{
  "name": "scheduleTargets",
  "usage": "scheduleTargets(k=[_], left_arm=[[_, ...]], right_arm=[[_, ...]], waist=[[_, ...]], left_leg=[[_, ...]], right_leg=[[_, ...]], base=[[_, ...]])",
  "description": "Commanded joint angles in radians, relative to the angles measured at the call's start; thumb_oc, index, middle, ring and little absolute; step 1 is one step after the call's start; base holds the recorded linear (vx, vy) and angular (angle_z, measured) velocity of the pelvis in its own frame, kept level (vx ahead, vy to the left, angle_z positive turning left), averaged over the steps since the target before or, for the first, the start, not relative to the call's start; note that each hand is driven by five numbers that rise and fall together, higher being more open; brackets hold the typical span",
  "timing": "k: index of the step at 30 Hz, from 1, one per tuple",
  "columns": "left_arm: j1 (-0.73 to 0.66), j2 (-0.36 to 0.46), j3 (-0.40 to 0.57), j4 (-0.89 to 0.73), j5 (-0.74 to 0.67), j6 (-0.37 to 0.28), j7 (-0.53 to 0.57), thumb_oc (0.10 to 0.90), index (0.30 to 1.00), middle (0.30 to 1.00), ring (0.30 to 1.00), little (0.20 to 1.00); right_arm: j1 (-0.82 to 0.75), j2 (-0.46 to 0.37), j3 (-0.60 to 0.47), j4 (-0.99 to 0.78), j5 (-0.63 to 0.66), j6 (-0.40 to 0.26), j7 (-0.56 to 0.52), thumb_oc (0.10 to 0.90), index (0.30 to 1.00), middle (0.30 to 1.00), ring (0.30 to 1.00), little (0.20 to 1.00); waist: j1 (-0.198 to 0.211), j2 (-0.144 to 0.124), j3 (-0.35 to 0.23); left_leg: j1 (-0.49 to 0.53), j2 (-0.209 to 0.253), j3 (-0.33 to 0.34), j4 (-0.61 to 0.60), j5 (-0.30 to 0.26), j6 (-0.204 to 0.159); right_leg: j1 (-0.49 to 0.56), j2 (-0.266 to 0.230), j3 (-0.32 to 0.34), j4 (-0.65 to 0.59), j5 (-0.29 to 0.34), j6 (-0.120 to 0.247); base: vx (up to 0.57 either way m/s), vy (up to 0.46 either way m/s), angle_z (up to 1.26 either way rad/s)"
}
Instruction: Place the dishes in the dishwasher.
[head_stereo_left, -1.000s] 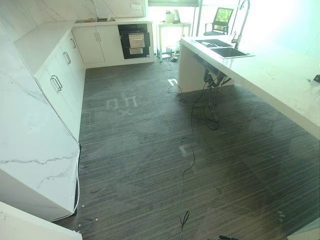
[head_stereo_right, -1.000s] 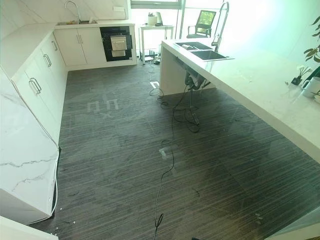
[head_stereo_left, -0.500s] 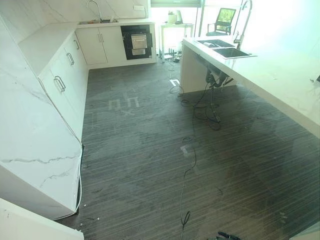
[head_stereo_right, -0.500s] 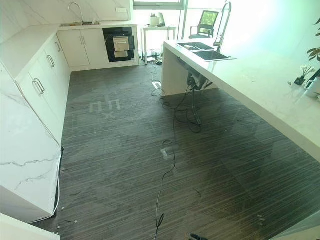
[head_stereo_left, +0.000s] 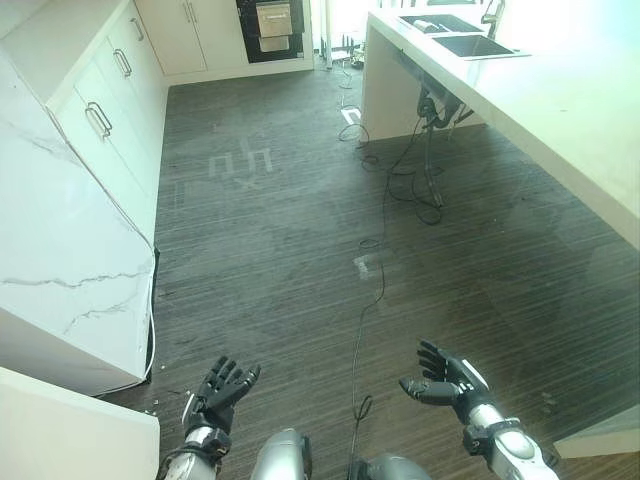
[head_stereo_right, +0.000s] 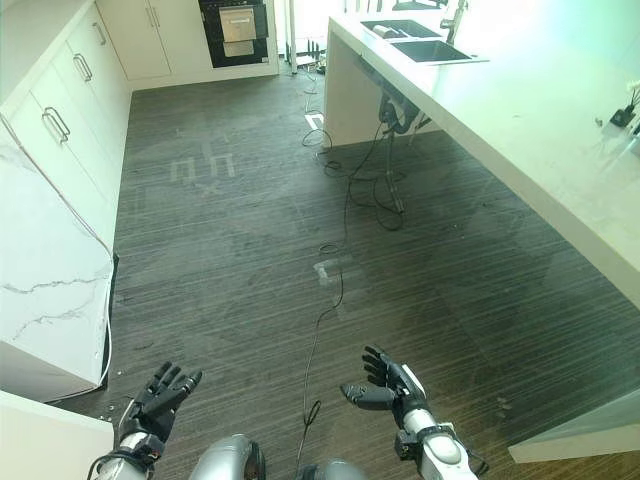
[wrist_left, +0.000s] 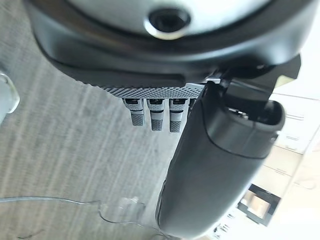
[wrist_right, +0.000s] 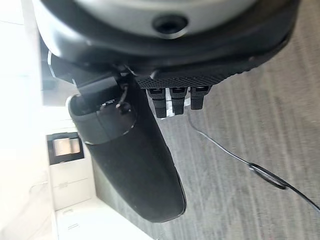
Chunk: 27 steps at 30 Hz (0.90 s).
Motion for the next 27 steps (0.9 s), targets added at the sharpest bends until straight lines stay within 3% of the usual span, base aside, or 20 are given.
scheduleTargets(k=[1, 4, 7, 8, 10, 11, 13, 14, 16, 19, 20, 21, 23, 25, 27], left_arm=[[-0.035, 0.031, 0.038, -0.069, 0.009, -0.112, -0.036, 0.800, 0.900, 0.900, 0.900, 0.900], [-0.007, 0.044, 0.021, -0.101, 0.058, -0.130, -0.053, 0.800, 0.900, 0.900, 0.900, 0.900], [-0.025, 0.080, 0.013, -0.116, 0.110, -0.100, -0.082, 0.800, 0.900, 0.900, 0.900, 0.900], [-0.031, 0.088, 0.006, -0.121, 0.123, -0.095, -0.087, 0.800, 0.900, 0.900, 0.900, 0.900], [-0.048, 0.104, -0.024, -0.135, 0.167, -0.077, -0.105, 0.800, 0.900, 0.900, 0.900, 0.900], [-0.066, 0.114, -0.048, -0.133, 0.184, -0.073, -0.101, 0.800, 0.900, 0.900, 0.900, 0.900], [-0.085, 0.123, -0.071, -0.140, 0.218, -0.066, -0.092, 0.800, 0.900, 0.900, 0.900, 0.900], [-0.095, 0.134, -0.088, -0.148, 0.232, -0.068, -0.082, 0.800, 0.900, 0.900, 0.900, 0.900], [-0.112, 0.151, -0.096, -0.178, 0.246, -0.046, -0.078, 0.800, 0.900, 0.900, 0.900, 0.900], [-0.114, 0.163, -0.092, -0.207, 0.262, -0.038, -0.083, 0.800, 0.900, 0.900, 0.900, 0.900], [-0.096, 0.165, -0.098, -0.223, 0.268, -0.040, -0.071, 0.800, 0.900, 0.900, 0.900, 0.900], [-0.094, 0.165, -0.098, -0.222, 0.270, -0.041, -0.071, 0.800, 0.900, 0.900, 0.900, 0.900], [-0.081, 0.168, -0.110, -0.220, 0.286, -0.050, -0.072, 0.800, 0.900, 0.900, 0.900, 0.900], [-0.065, 0.171, -0.114, -0.222, 0.301, -0.057, -0.076, 0.800, 0.900, 0.900, 0.900, 0.900], [-0.059, 0.176, -0.115, -0.227, 0.297, -0.048, -0.065, 0.800, 0.900, 0.900, 0.900, 0.900]], right_arm=[[0.022, -0.030, -0.047, -0.170, -0.024, -0.132, 0.090, 0.800, 0.900, 0.900, 0.900, 0.900], [0.040, -0.054, -0.050, -0.193, -0.003, -0.163, 0.097, 0.800, 0.900, 0.900, 0.900, 0.900], [0.030, -0.031, -0.045, -0.209, 0.025, -0.134, 0.097, 0.800, 0.900, 0.900, 0.900, 0.900], [0.030, -0.026, -0.039, -0.217, 0.023, -0.124, 0.090, 0.800, 0.900, 0.900, 0.900, 0.900], [0.031, -0.004, -0.024, -0.230, 0.030, -0.113, 0.063, 0.800, 0.900, 0.900, 0.900, 0.900], [0.035, 0.014, -0.017, -0.246, 0.037, -0.109, 0.048, 0.800, 0.900, 0.900, 0.900, 0.900], [0.034, 0.024, 0.000, -0.251, 0.035, -0.112, 0.034, 0.800, 0.900, 0.900, 0.900, 0.900], [0.025, 0.025, 0.014, -0.243, 0.021, -0.121, 0.026, 0.800, 0.900, 0.900, 0.900, 0.900], [0.021, 0.012, 0.022, -0.248, 0.038, -0.127, 0.017, 0.800, 0.900, 0.900, 0.900, 0.900], [0.055, -0.006, -0.003, -0.272, 0.064, -0.148, 0.028, 0.800, 0.900, 0.900, 0.900, 0.900], [0.076, -0.022, -0.010, -0.275, 0.068, -0.176, 0.033, 0.800, 0.900, 0.900, 0.900, 0.900], [0.077, -0.023, -0.010, -0.274, 0.066, -0.180, 0.033, 0.800, 0.900, 0.900, 0.900, 0.900], [0.073, -0.028, -0.011, -0.283, 0.066, -0.189, 0.022, 0.800, 0.900, 0.900, 0.900, 0.900], [0.067, -0.032, -0.009, -0.298, 0.069, -0.183, 0.007, 0.800, 0.900, 0.900, 0.900, 0.900], [0.045, -0.040, 0.000, -0.308, 0.063, -0.170, -0.009, 0.800, 0.900, 0.900, 0.900, 0.900]], waist=[[0.007, 0.016, -0.054], [0.009, 0.008, -0.065], [0.022, -0.008, -0.085], [0.023, -0.012, -0.092], [0.017, -0.017, -0.108], [0.015, -0.017, -0.111], [0.007, -0.010, -0.104], [0.005, -0.007, -0.098], [-0.001, -0.003, -0.083], [-0.021, -0.019, -0.054], [-0.038, -0.056, -0.043], [-0.040, -0.057, -0.043], [-0.057, -0.071, -0.042], [-0.055, -0.075, -0.051], [-0.052, -0.074, -0.073]], left_leg=[[-0.021, 0.056, -0.017, -0.067, 0.148, -0.049], [-0.010, 0.050, 0.021, -0.067, 0.105, -0.032], [0.010, 0.014, 0.033, -0.067, 0.024, 0.016], [0.014, 0.003, 0.031, -0.067, 0.013, 0.027], [0.043, -0.031, 0.013, -0.067, -0.026, 0.063], [0.072, -0.058, -0.007, -0.067, -0.056, 0.087], [0.104, -0.066, -0.002, -0.067, -0.085, 0.103], [0.119, -0.067, 0.009, -0.067, -0.092, 0.106], [0.143, -0.054, 0.022, -0.067, -0.090, 0.092], [0.201, -0.060, 0.004, -0.067, -0.117, 0.076], [0.239, -0.095, -0.002, -0.067, -0.154, 0.075], [0.242, -0.098, -0.004, -0.067, -0.158, 0.075], [0.267, -0.129, -0.055, -0.067, -0.196, 0.088], [0.283, -0.138, -0.075, -0.067, -0.212, 0.091], [0.302, -0.118, -0.061, -0.067, -0.206, 0.077]], right_leg=[[0.160, -0.006, 0.051, -0.108, -0.031, -0.020], [0.214, -0.018, 0.043, -0.108, -0.065, -0.015], [0.279, -0.054, 0.029, -0.108, -0.055, 0.027], [0.289, -0.062, 0.024, -0.108, -0.028, 0.044], [0.308, -0.074, 0.002, -0.088, 0.144, 0.110], [0.206, -0.114, 0.007, 0.191, 0.251, 0.151], [0.083, -0.156, 0.004, 0.378, 0.297, 0.146], [0.035, -0.177, -0.017, 0.371, 0.284, 0.134], [0.013, -0.162, -0.075, 0.223, 0.240, 0.117], [0.006, -0.158, -0.137, -0.096, 0.298, 0.102], [-0.102, -0.224, -0.073, -0.108, 0.317, 0.124], [-0.114, -0.229, -0.064, -0.108, 0.323, 0.128], [-0.204, -0.255, 0.025, -0.108, 0.349, 0.145], [-0.189, -0.251, 0.042, -0.108, 0.310, 0.144], [-0.158, -0.237, 0.025, -0.108, 0.273, 0.139]], base=[[0.34, 0.169, 0.24], [0.49, 0.285, -0.22], [0.42, 0.264, -0.38], [0.45, 0.299, -0.16], [0.43, 0.334, -0.04], [0.27, 0.284, 0.21], [0.22, 0.241, 0.21], [0.23, 0.134, -0.13], [0.21, -0.046, -0.30], [0.30, -0.202, 0.27], [0.39, -0.265, 0.44], [0.47, -0.322, 0.38], [0.38, -0.248, 0.34], [0.40, -0.266, 0.40], [0.49, -0.354, 0.39]])
